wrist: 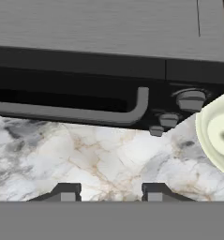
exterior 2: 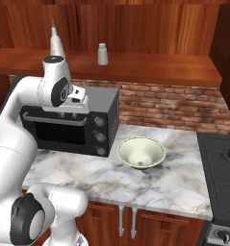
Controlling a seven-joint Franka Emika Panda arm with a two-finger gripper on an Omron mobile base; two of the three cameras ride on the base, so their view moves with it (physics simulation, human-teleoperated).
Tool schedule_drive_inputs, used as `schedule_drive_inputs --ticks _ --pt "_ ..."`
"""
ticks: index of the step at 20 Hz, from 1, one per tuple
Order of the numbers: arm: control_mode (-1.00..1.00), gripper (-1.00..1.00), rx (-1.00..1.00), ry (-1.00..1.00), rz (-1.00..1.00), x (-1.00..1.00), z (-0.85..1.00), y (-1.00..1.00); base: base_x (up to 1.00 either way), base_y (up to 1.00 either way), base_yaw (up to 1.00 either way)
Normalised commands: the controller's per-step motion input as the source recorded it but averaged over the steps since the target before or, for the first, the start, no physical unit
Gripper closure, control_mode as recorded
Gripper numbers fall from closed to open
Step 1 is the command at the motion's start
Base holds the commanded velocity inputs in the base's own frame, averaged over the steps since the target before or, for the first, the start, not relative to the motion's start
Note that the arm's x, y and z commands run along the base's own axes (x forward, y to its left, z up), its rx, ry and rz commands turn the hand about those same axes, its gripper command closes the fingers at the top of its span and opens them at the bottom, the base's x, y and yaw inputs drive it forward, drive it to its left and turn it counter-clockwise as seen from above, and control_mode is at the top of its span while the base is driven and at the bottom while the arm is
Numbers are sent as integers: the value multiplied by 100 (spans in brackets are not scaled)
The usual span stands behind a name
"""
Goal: Retrieve the bottle and the shaker from the cabinet and place them next to the mixing bowl on the counter. Then add garlic from the fridge to the mixing bowl.
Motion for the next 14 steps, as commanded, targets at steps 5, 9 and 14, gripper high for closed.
schedule_drive_inputs --ticks 5,9,14 --pt "-100 -100 -1 -16 0 -16 7 9 0 0 0" --pt "-100 -100 -1 -45 1 -53 45 11 0 0 0" --pt "-100 -100 -1 -53 0 -77 56 20 0 0 0"
